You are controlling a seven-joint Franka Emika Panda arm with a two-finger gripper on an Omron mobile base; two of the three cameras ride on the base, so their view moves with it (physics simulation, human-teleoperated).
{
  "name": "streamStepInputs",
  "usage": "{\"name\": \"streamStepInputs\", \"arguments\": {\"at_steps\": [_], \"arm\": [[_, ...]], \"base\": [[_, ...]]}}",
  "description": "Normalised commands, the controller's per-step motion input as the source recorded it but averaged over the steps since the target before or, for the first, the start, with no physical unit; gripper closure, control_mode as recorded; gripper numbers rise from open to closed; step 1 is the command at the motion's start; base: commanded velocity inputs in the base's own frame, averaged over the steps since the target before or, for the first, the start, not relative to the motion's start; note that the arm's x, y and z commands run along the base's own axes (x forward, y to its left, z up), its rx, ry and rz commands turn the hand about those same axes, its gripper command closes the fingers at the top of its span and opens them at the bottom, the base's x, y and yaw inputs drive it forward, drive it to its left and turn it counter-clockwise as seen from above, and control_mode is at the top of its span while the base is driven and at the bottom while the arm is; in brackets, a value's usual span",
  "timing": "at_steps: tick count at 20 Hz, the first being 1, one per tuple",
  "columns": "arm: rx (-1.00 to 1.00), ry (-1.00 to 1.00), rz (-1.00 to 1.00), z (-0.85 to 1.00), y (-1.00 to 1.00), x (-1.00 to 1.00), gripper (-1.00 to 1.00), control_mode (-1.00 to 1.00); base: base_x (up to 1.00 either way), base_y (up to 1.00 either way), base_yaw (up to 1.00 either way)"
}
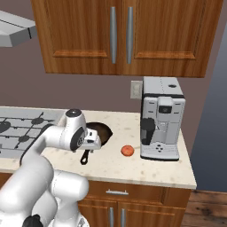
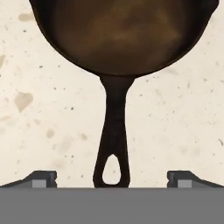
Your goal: Place both pans onto different burners. Then place the squash and the fish on different pans.
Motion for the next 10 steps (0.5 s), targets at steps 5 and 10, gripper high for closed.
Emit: {"name": "streamStepInputs", "arguments": {"at_steps": [5,10], "arm": [[0.00,0.00,0.01,-0.28,0.05,0.01,-1.00,-1.00],[0.00,-0.04,0.06,-0.27,0.10,0.10,-1.00,-1.00]], "base": [[0.00,0.00,0.00],[0.00,0.00,0.00]]}}
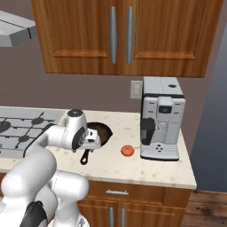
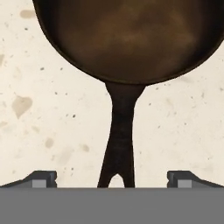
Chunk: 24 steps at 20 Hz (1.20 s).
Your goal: Place both pans onto different burners. Then place the squash and the fish on different pans.
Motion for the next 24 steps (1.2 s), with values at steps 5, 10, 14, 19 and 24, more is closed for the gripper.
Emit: {"name": "streamStepInputs", "arguments": {"at_steps": [5,10,14,19,24], "arm": [[0.00,-0.04,0.05,-0.29,0.02,0.05,-1.00,-1.00],[0.00,0.00,0.03,-0.33,0.00,0.00,-1.00,-1.00],[0.00,0.00,0.03,-0.33,0.00,0.00,-1.00,-1.00],[0.00,0.00,0.02,-0.34,0.00,0.00,-1.00,-1.00],[0.00,0.00,0.03,-0.33,0.00,0.00,-1.00,-1.00]], "base": [[0.00,0.00,0.00],[0.00,0.00,0.00],[0.00,0.00,0.00],[0.00,0.00,0.00],[0.00,0.00,0.00]]}}
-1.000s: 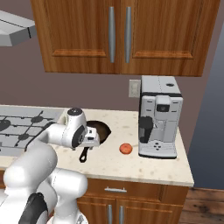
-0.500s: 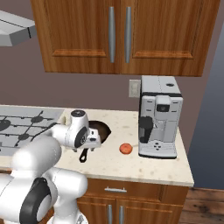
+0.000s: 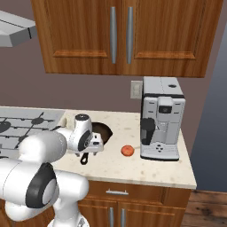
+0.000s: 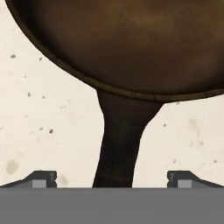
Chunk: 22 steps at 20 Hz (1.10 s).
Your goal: Place both pans onto different burners. Then place the squash and the fish on different pans.
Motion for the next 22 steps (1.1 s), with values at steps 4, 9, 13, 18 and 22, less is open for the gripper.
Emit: {"name": "streamStepInputs", "arguments": {"at_steps": [4,9,13,18,22], "arm": [[0.00,0.00,0.03,-0.31,0.05,0.01,1.00,-1.00],[0.00,0.00,0.03,-0.10,0.13,0.00,1.00,-1.00],[0.00,-0.07,0.10,0.13,0.28,0.00,1.00,-1.00],[0.00,-0.10,0.18,0.29,0.38,-0.02,1.00,-1.00],[0.00,-0.03,0.19,0.21,0.42,-0.02,1.00,-1.00]], "base": [[0.00,0.00,0.00],[0.00,0.00,0.00],[0.00,0.00,0.00],[0.00,0.00,0.00],[0.00,0.00,0.00]]}}
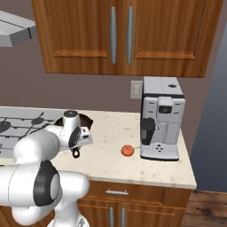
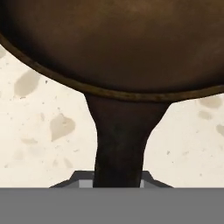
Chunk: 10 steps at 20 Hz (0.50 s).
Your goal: Place both pans onto different burners. Then place the squash and the fish on different pans.
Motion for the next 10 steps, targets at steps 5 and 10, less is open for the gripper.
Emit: {"name": "streamStepInputs", "arguments": {"at_steps": [5,10], "arm": [[0.03,0.00,0.19,0.16,0.47,0.00,1.00,-1.00],[0.07,0.05,0.19,0.17,0.44,0.00,1.00,-1.00]], "base": [[0.00,0.00,0.00],[0.00,0.00,0.00]]}}
